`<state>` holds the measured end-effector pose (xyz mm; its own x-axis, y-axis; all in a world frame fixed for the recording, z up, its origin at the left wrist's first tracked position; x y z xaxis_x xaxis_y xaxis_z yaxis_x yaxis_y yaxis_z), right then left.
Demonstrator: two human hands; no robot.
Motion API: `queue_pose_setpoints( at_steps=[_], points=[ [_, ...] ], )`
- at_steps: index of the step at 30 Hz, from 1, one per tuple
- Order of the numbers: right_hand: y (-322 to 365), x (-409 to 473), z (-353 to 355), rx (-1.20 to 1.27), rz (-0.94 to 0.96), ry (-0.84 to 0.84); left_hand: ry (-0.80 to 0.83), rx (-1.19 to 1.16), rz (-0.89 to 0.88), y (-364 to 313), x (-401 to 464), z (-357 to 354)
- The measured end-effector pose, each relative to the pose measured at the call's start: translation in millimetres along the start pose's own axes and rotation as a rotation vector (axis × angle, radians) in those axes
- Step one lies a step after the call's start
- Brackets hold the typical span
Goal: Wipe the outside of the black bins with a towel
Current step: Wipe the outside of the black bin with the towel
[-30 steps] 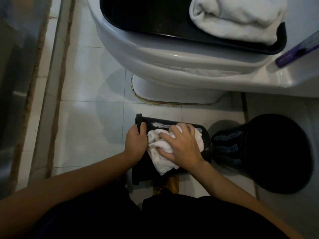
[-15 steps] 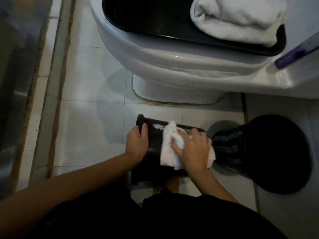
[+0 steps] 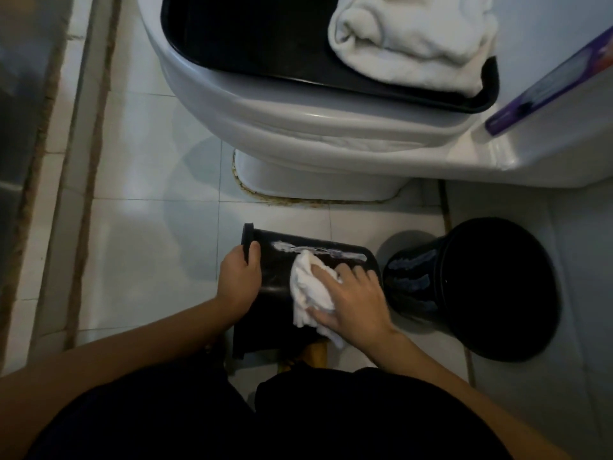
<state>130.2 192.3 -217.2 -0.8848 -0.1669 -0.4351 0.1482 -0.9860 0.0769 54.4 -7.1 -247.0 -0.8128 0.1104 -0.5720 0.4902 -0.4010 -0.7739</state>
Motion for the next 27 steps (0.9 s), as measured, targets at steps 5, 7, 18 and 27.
queue_pose_setpoints(
  at_steps=[5,7,18,27],
  points=[
    [-57,-34,-24,0.194,-0.358,-0.016,0.001,0.037,0.009,-1,1,-3],
    [-42,-34,-26,0.22,-0.396,-0.059,0.0,0.032,0.017,-2,0,-4],
    [-35,-36,-37,0.325,-0.406,-0.154,0.033,0.027,0.022,-2,9,5],
    [13,-29,-43,0.216,-0.258,-0.226,0.023,0.005,0.06,-5,10,4]
  ],
)
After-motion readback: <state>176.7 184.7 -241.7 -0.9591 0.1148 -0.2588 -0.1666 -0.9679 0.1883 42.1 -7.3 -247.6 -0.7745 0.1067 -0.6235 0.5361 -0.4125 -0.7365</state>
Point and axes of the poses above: each hand's wrist, its own x-axis towards the middle knuckle, its own z-axis out of the back of the hand, y = z × x, the point moved 1 cm from there along x, towards the middle knuckle, and after that the axes turned 13 degrees about y, right-handed, at the moved point
